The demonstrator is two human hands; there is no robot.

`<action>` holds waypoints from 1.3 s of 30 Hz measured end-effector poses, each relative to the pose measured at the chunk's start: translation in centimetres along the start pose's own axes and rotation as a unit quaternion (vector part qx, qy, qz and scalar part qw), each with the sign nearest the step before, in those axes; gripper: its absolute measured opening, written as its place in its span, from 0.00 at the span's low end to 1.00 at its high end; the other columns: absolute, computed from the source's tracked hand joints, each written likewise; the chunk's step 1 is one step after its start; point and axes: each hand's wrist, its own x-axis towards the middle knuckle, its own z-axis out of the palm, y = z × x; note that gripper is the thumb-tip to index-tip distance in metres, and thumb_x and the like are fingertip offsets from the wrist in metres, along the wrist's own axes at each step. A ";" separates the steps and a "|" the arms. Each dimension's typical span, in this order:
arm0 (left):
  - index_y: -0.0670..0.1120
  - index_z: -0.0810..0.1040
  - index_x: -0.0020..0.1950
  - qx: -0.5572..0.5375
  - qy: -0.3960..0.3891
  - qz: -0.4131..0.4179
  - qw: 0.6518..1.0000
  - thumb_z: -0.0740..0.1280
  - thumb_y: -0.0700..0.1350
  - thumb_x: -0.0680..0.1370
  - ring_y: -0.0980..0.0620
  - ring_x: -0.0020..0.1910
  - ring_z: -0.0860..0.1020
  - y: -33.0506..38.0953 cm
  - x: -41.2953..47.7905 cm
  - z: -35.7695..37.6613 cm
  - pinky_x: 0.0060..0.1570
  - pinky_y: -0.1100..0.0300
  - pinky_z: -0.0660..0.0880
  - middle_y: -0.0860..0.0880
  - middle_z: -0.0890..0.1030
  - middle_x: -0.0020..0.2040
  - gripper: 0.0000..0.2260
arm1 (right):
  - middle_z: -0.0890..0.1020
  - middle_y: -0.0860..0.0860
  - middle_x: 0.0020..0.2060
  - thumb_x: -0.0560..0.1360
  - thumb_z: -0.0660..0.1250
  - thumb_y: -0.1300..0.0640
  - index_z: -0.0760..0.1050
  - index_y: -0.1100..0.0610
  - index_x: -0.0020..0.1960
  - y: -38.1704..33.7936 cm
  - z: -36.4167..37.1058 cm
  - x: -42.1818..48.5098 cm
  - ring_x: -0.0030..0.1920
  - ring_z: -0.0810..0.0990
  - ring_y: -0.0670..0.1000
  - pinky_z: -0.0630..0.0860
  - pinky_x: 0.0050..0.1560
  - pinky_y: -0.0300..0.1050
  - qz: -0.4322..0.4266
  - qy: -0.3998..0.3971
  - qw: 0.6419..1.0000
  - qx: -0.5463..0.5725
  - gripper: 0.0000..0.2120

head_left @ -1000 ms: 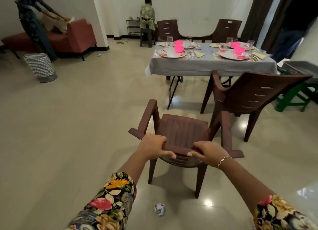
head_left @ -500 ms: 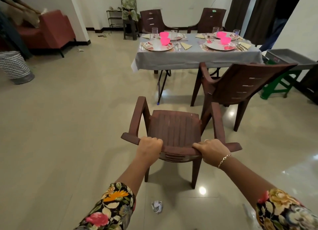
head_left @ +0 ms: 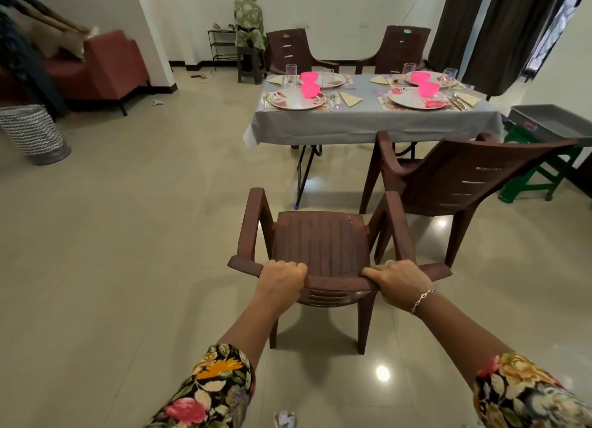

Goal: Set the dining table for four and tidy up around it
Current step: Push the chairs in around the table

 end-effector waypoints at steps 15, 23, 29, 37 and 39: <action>0.44 0.75 0.58 0.007 -0.006 -0.039 0.999 0.56 0.42 0.80 0.45 0.51 0.79 -3.5 10.8 0.9 0.46 0.57 0.70 0.46 0.81 0.52 0.11 | 0.80 0.52 0.52 0.78 0.55 0.58 0.67 0.52 0.63 7.0 0.2 9.5 0.51 0.78 0.55 0.76 0.47 0.48 -0.027 -0.005 1.000 -0.001 0.14; 0.45 0.74 0.55 0.020 -0.004 -0.044 0.999 0.56 0.43 0.79 0.46 0.50 0.79 -6.6 17.9 1.6 0.45 0.57 0.70 0.47 0.80 0.51 0.09 | 0.79 0.53 0.54 0.76 0.55 0.61 0.67 0.53 0.64 11.1 0.1 16.1 0.53 0.78 0.58 0.72 0.44 0.48 -0.027 -0.002 1.000 -0.011 0.16; 0.45 0.75 0.55 0.016 -0.011 -0.043 0.999 0.57 0.42 0.78 0.46 0.51 0.78 -10.2 23.7 2.0 0.45 0.57 0.70 0.46 0.80 0.52 0.10 | 0.79 0.54 0.54 0.77 0.56 0.60 0.66 0.54 0.66 13.7 0.0 22.0 0.53 0.78 0.58 0.71 0.44 0.47 -0.023 -0.001 1.000 -0.002 0.17; 0.45 0.75 0.53 0.022 -0.016 -0.038 0.999 0.58 0.41 0.78 0.47 0.50 0.78 -14.5 30.6 1.9 0.44 0.57 0.69 0.47 0.81 0.50 0.09 | 0.79 0.51 0.54 0.77 0.56 0.58 0.66 0.52 0.65 17.1 0.3 29.6 0.52 0.78 0.55 0.74 0.46 0.48 -0.016 -0.002 1.000 0.004 0.16; 0.44 0.75 0.52 0.023 -0.021 -0.032 0.999 0.57 0.40 0.77 0.46 0.50 0.78 -15.1 32.0 1.7 0.43 0.57 0.67 0.46 0.80 0.50 0.08 | 0.79 0.51 0.54 0.77 0.56 0.58 0.66 0.51 0.64 17.8 0.4 30.9 0.52 0.78 0.55 0.74 0.45 0.47 -0.013 -0.001 1.000 0.001 0.16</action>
